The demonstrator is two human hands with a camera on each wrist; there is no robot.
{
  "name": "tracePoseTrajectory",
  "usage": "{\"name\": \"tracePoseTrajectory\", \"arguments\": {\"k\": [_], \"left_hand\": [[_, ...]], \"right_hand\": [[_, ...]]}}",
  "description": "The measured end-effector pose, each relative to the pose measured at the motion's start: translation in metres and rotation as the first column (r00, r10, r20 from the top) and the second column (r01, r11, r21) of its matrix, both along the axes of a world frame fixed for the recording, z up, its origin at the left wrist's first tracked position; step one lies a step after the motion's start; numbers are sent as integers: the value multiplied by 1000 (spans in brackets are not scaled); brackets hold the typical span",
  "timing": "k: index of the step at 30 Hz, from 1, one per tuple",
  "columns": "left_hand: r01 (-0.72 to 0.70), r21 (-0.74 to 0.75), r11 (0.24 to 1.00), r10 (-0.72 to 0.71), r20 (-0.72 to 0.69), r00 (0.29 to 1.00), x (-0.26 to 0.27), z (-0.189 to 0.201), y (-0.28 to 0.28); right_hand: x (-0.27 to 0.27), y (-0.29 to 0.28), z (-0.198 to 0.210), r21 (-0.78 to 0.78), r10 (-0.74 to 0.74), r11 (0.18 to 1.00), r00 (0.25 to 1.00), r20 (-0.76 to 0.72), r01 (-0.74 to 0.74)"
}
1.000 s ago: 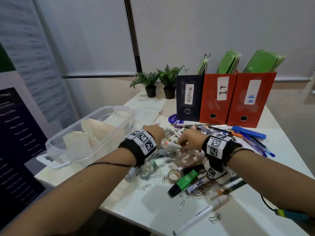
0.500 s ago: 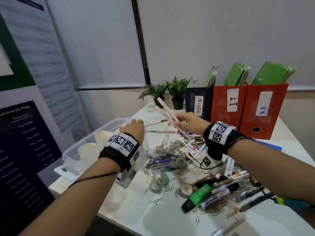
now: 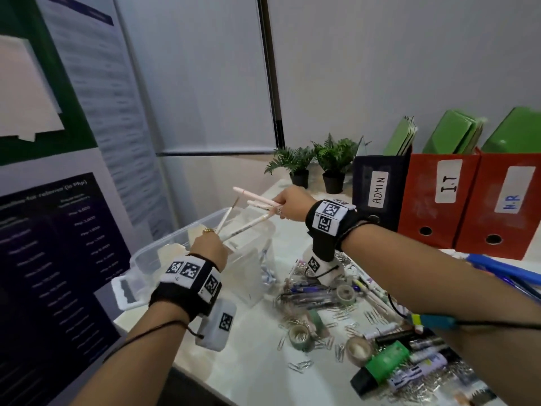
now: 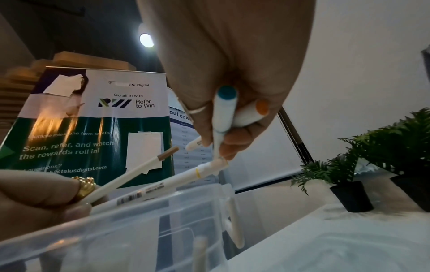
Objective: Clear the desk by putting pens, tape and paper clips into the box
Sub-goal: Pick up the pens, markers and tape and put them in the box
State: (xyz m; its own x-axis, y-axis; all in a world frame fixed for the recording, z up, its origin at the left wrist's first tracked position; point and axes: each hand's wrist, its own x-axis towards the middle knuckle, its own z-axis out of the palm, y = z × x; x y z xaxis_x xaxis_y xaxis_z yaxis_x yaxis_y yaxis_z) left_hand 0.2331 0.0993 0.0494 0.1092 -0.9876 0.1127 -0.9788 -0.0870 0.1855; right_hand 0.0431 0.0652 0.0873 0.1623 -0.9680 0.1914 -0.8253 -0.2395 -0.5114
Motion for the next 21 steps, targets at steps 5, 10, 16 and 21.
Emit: {"name": "tracePoseTrajectory", "arguments": {"k": [5,10,16,21], "left_hand": [[-85,-128,988,86,0,996,22,15,-5],[-224,-165,961,214,-74,974,35,35,-10],[-172,-86,981,162,-110,981,22,33,-9],[-149,-7,989,146,-153,977,7,36,-11]], "right_hand": [[8,-12,10,-21,-49,998,976,214,55],[29,-4,10,41,-41,999,921,387,27],[59,3,3,56,-5,998,986,167,-5],[68,6,-4,-39,-35,999,999,-36,33]]}}
